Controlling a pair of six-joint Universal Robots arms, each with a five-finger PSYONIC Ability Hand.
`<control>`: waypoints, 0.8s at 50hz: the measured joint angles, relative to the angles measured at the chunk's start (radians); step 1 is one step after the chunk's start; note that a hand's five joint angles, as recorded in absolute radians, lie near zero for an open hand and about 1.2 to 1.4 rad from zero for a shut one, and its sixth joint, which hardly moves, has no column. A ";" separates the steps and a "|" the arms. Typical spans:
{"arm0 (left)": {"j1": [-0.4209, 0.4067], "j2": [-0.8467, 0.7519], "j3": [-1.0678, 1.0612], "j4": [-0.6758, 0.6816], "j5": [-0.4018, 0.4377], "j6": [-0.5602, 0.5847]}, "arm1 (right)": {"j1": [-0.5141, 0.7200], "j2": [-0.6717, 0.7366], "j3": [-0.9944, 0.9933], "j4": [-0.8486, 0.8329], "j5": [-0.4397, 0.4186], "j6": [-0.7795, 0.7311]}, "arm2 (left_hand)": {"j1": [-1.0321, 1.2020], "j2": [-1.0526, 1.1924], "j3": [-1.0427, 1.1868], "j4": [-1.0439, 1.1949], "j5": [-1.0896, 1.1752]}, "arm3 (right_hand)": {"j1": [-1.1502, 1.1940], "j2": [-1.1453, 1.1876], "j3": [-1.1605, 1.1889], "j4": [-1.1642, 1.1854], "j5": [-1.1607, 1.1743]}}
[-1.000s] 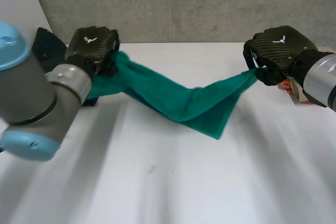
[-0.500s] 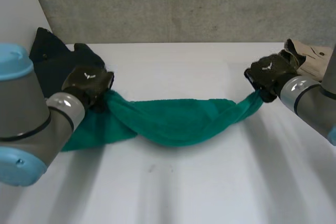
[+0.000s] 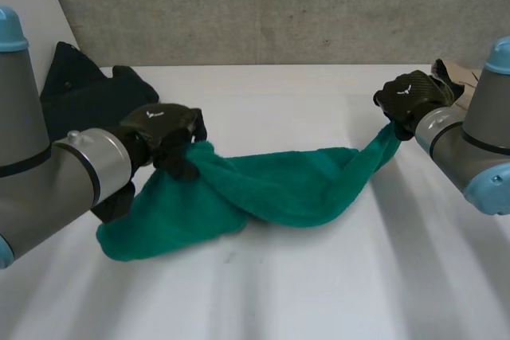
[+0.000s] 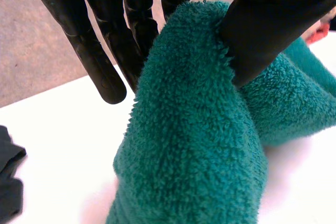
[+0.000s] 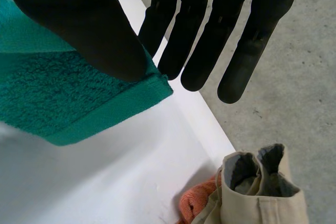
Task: Fold the laundry.
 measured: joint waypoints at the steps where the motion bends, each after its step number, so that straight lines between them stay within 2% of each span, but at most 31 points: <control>1: 0.004 -0.005 0.005 0.006 0.004 -0.008 | 0.003 0.003 0.000 -0.002 0.001 0.000 | 0.000 0.000 0.000 0.000 0.000 | 0.000 0.000 0.000 0.000 0.000; 5: 0.030 -0.061 0.030 0.040 0.007 -0.027 | 0.019 0.010 0.004 -0.016 0.005 0.001 | 0.000 0.000 0.000 0.000 0.000 | 0.000 0.000 0.000 0.000 0.000; 9: 0.072 -0.207 0.086 0.096 -0.006 -0.003 | 0.046 0.013 0.014 -0.033 0.006 0.002 | 0.000 0.000 0.000 0.000 0.000 | 0.000 0.000 0.000 0.000 0.000; 15: 0.111 -0.458 0.256 0.187 -0.065 0.127 | 0.105 0.026 0.031 -0.063 0.018 0.005 | 0.000 0.000 0.000 0.000 0.000 | 0.000 0.000 0.000 0.000 0.002; 20: 0.116 -0.567 0.368 0.339 -0.119 0.241 | 0.154 0.035 0.044 -0.105 0.053 0.006 | -0.009 -0.002 -0.003 -0.002 -0.002 | 0.000 0.000 0.000 0.000 0.002; 21: 0.115 -0.576 0.374 0.382 -0.126 0.261 | 0.161 0.036 0.046 -0.114 0.059 0.006 | -0.120 -0.123 -0.125 -0.105 -0.099 | 0.000 0.000 0.000 0.000 0.002; 22: 0.114 -0.581 0.375 0.425 -0.130 0.280 | 0.166 0.037 0.049 -0.122 0.065 0.006 | -0.406 -0.359 -0.356 -0.360 -0.344 | 0.000 0.000 0.000 0.000 0.002; 23: 0.112 -0.582 0.370 0.463 -0.133 0.295 | 0.170 0.037 0.051 -0.129 0.070 0.006 | -0.567 -0.538 -0.516 -0.525 -0.484 | 0.000 0.000 0.000 0.000 0.002; 24: 0.111 -0.581 0.367 0.477 -0.134 0.301 | 0.172 0.037 0.052 -0.131 0.071 0.006 | -0.567 -0.538 -0.516 -0.525 -0.484 | 0.000 0.000 0.000 0.000 0.002; 25: 0.104 -0.572 0.344 0.531 -0.136 0.322 | 0.176 0.038 0.056 -0.140 0.077 0.006 | -0.709 -0.700 -0.694 -0.700 -0.640 | 0.000 0.000 0.000 0.000 0.002; 27: 0.094 -0.546 0.304 0.575 -0.137 0.338 | 0.180 0.038 0.061 -0.147 0.081 0.006 | -0.746 -0.759 -0.753 -0.771 -0.704 | 0.000 0.000 0.000 0.000 0.002; 30: 0.076 -0.486 0.232 0.600 -0.139 0.349 | 0.182 0.038 0.067 -0.152 0.083 0.006 | -0.793 -0.832 -0.825 -0.845 -0.776 | 0.000 0.000 0.000 0.000 0.002; 36: 0.045 -0.336 0.056 0.584 -0.148 0.349 | 0.180 0.036 0.078 -0.151 0.083 0.006 | -0.794 -0.839 -0.832 -0.851 -0.785 | 0.000 0.000 0.000 0.000 0.002; 37: 0.042 -0.305 0.013 0.578 -0.154 0.345 | 0.179 0.036 0.080 -0.151 0.082 0.006 | -0.714 -0.760 -0.755 -0.768 -0.698 | 0.000 0.000 0.000 0.000 0.002; 40: 0.038 -0.225 -0.116 0.563 -0.176 0.328 | 0.177 0.034 0.086 -0.149 0.081 0.005 | -0.665 -0.713 -0.707 -0.710 -0.639 | 0.000 0.000 0.000 0.000 0.002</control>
